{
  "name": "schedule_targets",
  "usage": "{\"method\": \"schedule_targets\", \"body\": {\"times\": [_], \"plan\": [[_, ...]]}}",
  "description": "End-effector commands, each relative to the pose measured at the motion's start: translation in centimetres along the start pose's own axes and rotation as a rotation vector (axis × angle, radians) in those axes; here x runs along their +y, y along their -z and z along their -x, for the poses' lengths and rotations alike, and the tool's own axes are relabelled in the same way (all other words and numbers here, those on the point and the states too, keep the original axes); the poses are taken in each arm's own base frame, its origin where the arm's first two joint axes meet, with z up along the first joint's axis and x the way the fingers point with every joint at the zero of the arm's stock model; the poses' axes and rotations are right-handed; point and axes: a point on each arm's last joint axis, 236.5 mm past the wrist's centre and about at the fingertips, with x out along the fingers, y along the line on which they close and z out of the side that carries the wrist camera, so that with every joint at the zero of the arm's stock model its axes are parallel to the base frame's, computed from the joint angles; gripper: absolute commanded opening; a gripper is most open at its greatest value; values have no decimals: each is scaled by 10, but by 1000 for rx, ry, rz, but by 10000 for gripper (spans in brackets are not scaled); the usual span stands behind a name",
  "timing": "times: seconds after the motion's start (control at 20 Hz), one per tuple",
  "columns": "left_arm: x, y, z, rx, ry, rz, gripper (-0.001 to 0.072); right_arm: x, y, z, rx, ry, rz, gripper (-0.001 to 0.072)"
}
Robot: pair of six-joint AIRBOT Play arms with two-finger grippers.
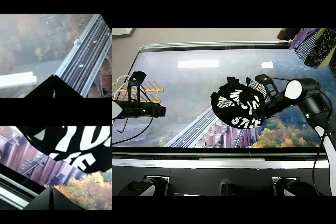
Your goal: Fold the clothes and pants, and hang the long-sleeved shirts on hangers.
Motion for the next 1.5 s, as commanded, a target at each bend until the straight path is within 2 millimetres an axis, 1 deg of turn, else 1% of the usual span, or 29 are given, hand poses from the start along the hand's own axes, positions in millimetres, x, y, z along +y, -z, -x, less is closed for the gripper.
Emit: {"method": "schedule_targets", "body": {"times": [0.0,0.15,0.2,0.25,0.3,0.35,0.4,0.45,0.5,0.55,0.65,0.7,0.8,0.9,1.0,1.1,1.15,1.2,1.25,1.3,1.35,1.4,1.45], "plan": [[0,0,0,0,0,-1,41,0,0,0,1,-1,0,35],[0,-1,-1,-6,-1,-1,48,0,0,0,1,-1,0,35],[1,-6,-2,-26,-3,8,175,0,0,0,1,-1,0,35],[2,-9,-4,-33,-4,42,548,0,0,0,0,-1,0,35],[2,-10,-8,-32,-3,105,720,0,0,0,0,-1,0,35],[4,-12,-17,-28,-4,157,720,0,0,0,0,-1,0,35],[0,-11,-32,-4,22,224,720,0,0,0,0,-1,0,35],[-14,-11,-51,30,91,277,720,0,0,0,0,-1,0,35],[-34,-12,-72,62,187,330,720,0,0,0,0,-1,0,35],[-61,-16,-94,86,311,386,720,0,0,0,0,-1,0,35],[-101,-25,-132,114,497,492,720,0,0,0,1,-1,0,35],[-115,-26,-150,134,552,547,720,0,0,0,0,-1,0,35],[-138,-21,-181,191,602,595,720,0,0,0,0,-1,0,35],[-160,-15,-203,241,619,584,720,0,0,0,0,-1,0,35],[-180,-11,-217,267,626,559,720,0,0,0,0,-1,0,35],[-198,-13,-224,274,644,566,720,0,0,0,-1,0,0,35],[-203,-16,-227,263,648,580,720,0,-1,0,-5,0,0,35],[-205,-17,-230,251,639,592,716,0,-1,0,-4,0,0,35],[-204,-17,-232,247,626,603,643,0,-1,0,-4,0,0,35],[-201,-16,-234,253,613,616,443,0,-2,0,-6,-1,-1,35],[-198,-15,-233,269,609,631,283,0,-2,0,-9,0,-1,36],[-196,-12,-229,295,623,636,39,0,-2,0,-10,1,-2,36],[-194,-10,-223,320,638,636,36,0,-1,0,-5,-1,-2,35]]}}
